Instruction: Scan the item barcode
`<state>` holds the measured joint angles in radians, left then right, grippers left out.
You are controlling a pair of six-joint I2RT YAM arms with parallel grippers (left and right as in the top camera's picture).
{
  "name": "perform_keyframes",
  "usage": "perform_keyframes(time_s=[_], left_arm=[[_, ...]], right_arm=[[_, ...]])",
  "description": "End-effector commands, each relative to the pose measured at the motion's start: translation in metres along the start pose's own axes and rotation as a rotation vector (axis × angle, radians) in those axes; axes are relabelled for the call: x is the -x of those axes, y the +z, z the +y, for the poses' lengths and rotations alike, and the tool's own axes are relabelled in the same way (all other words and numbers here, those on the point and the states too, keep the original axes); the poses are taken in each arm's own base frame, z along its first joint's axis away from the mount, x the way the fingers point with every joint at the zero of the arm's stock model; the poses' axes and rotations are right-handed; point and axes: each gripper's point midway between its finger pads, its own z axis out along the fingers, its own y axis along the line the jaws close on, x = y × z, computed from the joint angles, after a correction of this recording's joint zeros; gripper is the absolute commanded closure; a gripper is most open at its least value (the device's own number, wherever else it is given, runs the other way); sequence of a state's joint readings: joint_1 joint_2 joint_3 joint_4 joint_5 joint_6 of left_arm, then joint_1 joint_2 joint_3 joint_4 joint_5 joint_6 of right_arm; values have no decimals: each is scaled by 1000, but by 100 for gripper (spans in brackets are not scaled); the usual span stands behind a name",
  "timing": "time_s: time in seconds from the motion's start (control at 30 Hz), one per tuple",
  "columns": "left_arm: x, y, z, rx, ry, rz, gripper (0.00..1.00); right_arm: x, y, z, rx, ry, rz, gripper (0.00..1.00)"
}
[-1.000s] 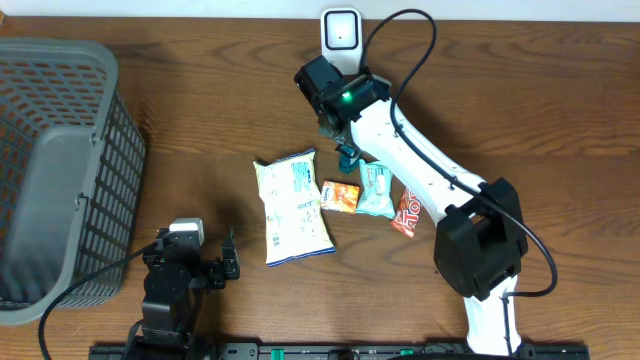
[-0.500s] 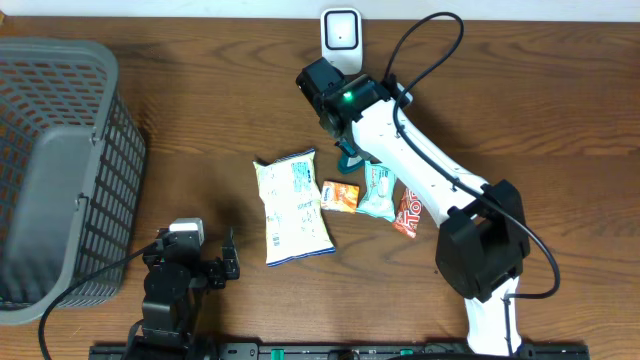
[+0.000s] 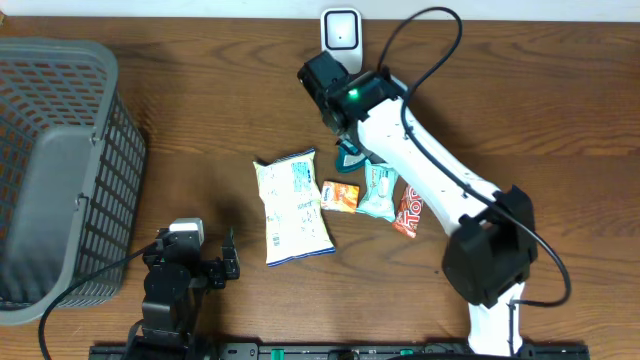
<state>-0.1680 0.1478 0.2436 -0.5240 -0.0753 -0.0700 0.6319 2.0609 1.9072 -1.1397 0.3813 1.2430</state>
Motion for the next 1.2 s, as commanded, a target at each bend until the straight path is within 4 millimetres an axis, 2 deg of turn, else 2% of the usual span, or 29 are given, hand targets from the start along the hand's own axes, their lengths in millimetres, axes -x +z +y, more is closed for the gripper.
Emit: perform_keyframes(time_s=[0.0, 0.1, 0.2, 0.3, 0.37, 0.4, 0.47, 0.6, 0.67, 0.8, 0.97, 1.07, 1.17], left_arm=[[7, -3, -2, -13, 13, -20, 1], [7, -3, -2, -13, 13, -20, 1], [7, -3, -2, -13, 13, -20, 1], [7, -3, -2, -13, 13, -20, 1], [7, -3, -2, -13, 13, -20, 1], [7, -3, -2, -13, 13, -20, 1], [7, -3, -2, -13, 13, -20, 1], [7, -3, -2, -13, 13, -20, 1], [7, -3, -2, -13, 13, -20, 1], [7, -3, -2, -13, 13, -20, 1], [7, -3, -2, -13, 13, -20, 1], [7, -3, -2, -13, 13, -20, 1], [7, -3, -2, -13, 13, -20, 1]], right_arm=[[26, -70, 20, 201, -297, -34, 1], [36, -103, 27, 296, -615, -110, 1], [33, -123, 28, 363, -936, -150, 1], [9, -123, 17, 419, -1340, -94, 1], [-9, -115, 3, 456, -1535, -5, 1], [-16, -110, -5, 474, -1608, 40, 4], [-18, -96, -13, 477, -1644, 94, 7], [-3, -62, -19, 437, -1609, 139, 9], [2, -52, -21, 439, -1610, 152, 8], [2, -47, -20, 562, -1646, 179, 2], [-7, -49, -14, 757, -1706, 187, 1], [-9, -42, -14, 791, -1733, 197, 1], [-11, -25, -17, 765, -1767, 224, 1]])
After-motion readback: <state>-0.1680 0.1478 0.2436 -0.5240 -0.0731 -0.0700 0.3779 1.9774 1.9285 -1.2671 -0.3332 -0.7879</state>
